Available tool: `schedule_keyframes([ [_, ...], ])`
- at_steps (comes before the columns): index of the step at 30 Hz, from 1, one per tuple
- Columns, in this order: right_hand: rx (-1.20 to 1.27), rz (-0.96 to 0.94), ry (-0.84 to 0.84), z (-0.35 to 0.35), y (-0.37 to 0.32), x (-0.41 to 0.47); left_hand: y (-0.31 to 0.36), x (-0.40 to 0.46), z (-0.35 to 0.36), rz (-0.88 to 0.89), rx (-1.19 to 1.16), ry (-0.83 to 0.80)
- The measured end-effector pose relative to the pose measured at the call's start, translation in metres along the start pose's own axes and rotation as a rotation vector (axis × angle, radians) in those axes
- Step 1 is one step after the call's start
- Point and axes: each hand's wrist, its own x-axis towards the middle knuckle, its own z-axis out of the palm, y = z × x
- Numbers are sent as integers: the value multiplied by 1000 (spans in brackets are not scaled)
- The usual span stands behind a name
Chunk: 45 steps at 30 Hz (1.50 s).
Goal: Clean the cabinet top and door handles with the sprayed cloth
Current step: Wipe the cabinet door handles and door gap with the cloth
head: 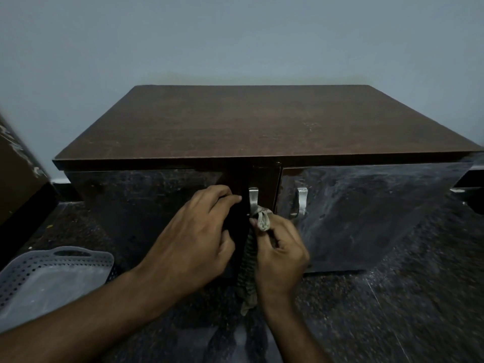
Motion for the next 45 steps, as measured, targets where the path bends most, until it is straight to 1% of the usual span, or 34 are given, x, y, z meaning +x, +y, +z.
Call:
schedule_keyframes([
  [2,-17,12,18,-1,3,0,-1,0,0,12,9,-2],
  [5,54,-10,39,-4,-9,7,-2,1,0,14,19,-3],
  [8,47,-152,61,0,-22,26,-2,2,2,22,22,-4],
  [11,-25,-285,42,10,-25,36,-3,1,2,18,25,5],
  [15,-135,-491,-30,4,-4,15,-4,1,2,24,-9,27],
  [19,-190,-546,-48,3,13,4,-5,1,2,16,-15,30],
  [22,-192,-522,-83,5,26,-5,-3,0,1,20,-12,23],
  [25,-163,-430,-160,3,40,-13,-7,-1,3,25,-6,32],
  [27,-188,-370,-157,9,40,-17,-9,1,4,36,-18,47],
  [29,-196,-396,-180,19,36,-25,-10,2,6,35,-8,54],
  [32,-256,-485,-297,24,39,-34,-5,3,6,21,-1,50],
  [33,-271,-498,-301,22,44,-33,-5,3,5,16,-1,47],
  [34,-274,-487,-276,19,50,-32,-4,3,5,15,-1,41],
  [36,-239,-389,-171,11,58,-29,-2,2,4,16,2,33],
  [38,-197,-288,-43,9,52,-23,-1,1,3,5,6,33],
  [40,-131,-229,60,12,40,-13,-1,1,3,1,13,33],
  [42,-86,-239,104,14,30,-3,0,1,2,0,15,25],
  [45,-107,-276,81,17,30,-1,1,0,2,-8,22,16],
])
